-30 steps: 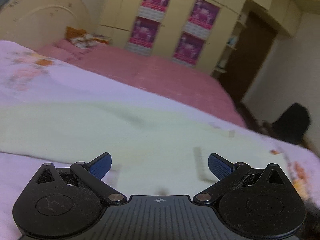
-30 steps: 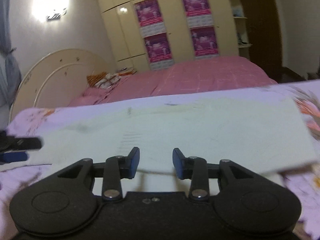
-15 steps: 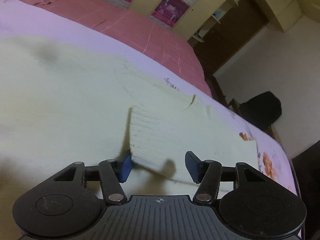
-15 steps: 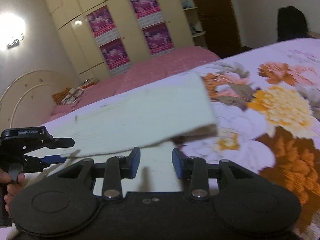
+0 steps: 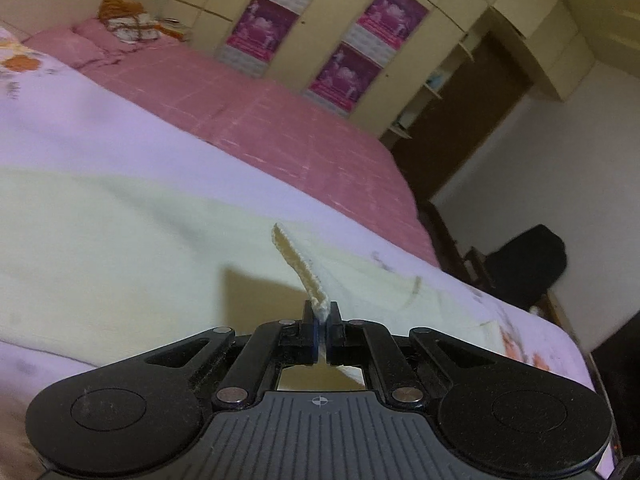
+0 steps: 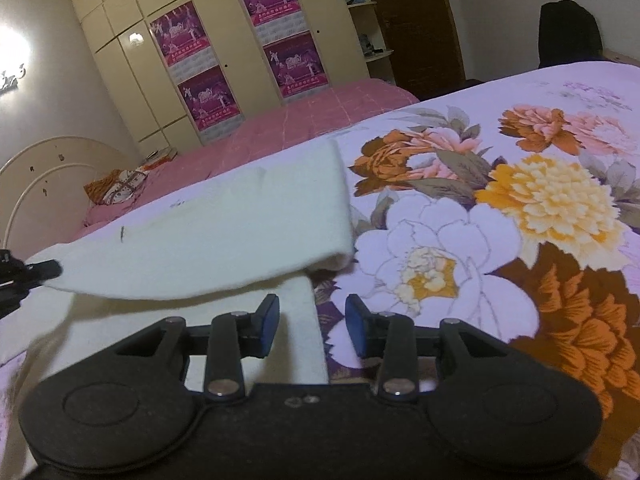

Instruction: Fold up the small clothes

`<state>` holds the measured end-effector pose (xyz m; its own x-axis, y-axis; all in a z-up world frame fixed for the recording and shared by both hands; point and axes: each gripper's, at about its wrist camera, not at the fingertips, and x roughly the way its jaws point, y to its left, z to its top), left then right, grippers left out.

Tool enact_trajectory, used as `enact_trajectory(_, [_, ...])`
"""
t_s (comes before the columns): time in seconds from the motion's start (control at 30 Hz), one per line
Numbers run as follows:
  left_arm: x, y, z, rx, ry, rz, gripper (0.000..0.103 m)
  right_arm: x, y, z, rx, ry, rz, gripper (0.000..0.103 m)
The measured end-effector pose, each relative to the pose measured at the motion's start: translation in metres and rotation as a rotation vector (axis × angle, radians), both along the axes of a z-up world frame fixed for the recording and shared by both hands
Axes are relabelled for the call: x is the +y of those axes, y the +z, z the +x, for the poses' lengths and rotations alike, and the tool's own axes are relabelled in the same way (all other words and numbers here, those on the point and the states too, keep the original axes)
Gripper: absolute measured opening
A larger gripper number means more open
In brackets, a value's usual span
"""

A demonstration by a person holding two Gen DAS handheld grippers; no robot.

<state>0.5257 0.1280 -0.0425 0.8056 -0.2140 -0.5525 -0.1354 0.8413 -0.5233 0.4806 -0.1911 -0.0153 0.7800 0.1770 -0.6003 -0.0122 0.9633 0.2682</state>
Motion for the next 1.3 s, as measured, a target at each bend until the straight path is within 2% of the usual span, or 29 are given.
enact_trajectory(0.27, [0.037, -0.013, -0.013, 0.018, 0.055, -0.006, 0.003, 0.008, 0.000, 0.013, 0.004, 0.016, -0.037, 0.037])
enact_trajectory(0.43, [0.044, -0.022, -0.013, 0.033, 0.059, 0.003, 0.003, 0.007, 0.001, 0.021, 0.007, 0.019, -0.057, 0.035])
enact_trajectory(0.67, [0.057, -0.035, -0.021, 0.059, 0.057, -0.005, 0.003, 0.001, 0.005, 0.015, -0.025, 0.022, -0.008, 0.037])
enact_trajectory(1.0, [0.053, -0.047, -0.026, 0.081, 0.063, -0.004, 0.003, -0.001, 0.004, 0.022, -0.022, 0.018, 0.016, 0.037])
enact_trajectory(1.1, [0.049, -0.045, -0.025, 0.090, 0.081, 0.029, 0.004, 0.000, 0.001, 0.025, -0.010, 0.018, 0.017, 0.037])
enact_trajectory(1.17, [0.050, -0.042, -0.027, 0.095, 0.106, 0.065, 0.008, 0.001, -0.001, 0.028, 0.004, 0.018, 0.003, 0.036])
enact_trajectory(1.2, [0.051, -0.039, -0.031, 0.093, 0.140, 0.097, 0.015, 0.002, 0.000, 0.029, 0.006, 0.020, -0.005, 0.035])
enact_trajectory(1.23, [0.051, -0.031, -0.036, 0.085, 0.198, 0.161, 0.028, 0.003, 0.001, 0.029, 0.008, 0.022, -0.012, 0.033])
enact_trajectory(1.27, [0.049, -0.023, -0.042, 0.061, 0.251, 0.226, 0.067, 0.002, 0.003, 0.028, 0.005, 0.022, -0.013, 0.033])
enact_trajectory(1.3, [0.047, -0.016, -0.048, 0.015, 0.277, 0.263, 0.079, 0.000, 0.006, 0.027, -0.008, 0.022, -0.003, 0.035])
